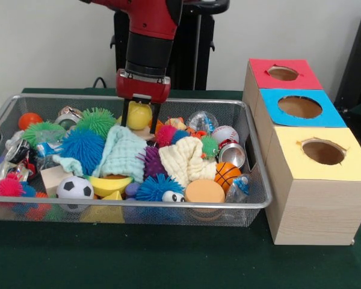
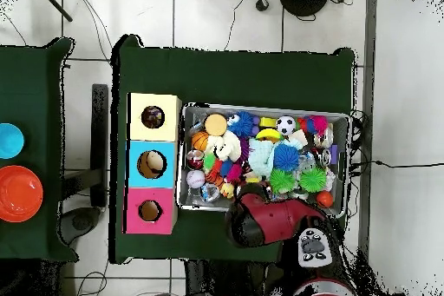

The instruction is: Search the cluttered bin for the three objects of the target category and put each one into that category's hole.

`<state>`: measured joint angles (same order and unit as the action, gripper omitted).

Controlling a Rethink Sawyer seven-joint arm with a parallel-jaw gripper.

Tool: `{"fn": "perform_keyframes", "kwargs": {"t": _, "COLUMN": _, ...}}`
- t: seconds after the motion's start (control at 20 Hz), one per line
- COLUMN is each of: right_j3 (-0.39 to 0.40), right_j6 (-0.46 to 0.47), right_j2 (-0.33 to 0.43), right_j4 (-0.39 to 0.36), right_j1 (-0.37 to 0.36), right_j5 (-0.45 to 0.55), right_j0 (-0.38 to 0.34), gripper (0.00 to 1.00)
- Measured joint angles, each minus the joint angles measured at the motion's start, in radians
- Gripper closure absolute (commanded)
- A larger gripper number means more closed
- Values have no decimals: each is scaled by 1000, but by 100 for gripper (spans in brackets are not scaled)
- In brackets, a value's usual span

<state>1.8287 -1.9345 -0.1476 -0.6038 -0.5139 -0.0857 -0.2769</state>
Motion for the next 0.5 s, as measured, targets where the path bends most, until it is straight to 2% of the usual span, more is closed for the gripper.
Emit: {"fn": "perform_keyframes", "kwargs": {"t": 0.5, "right_j3": -7, "right_j6": 0, "right_j2": -19, "right_j4": 0, "right_j1": 19, "right_j5": -44, "right_j0": -13, "gripper": 0}}
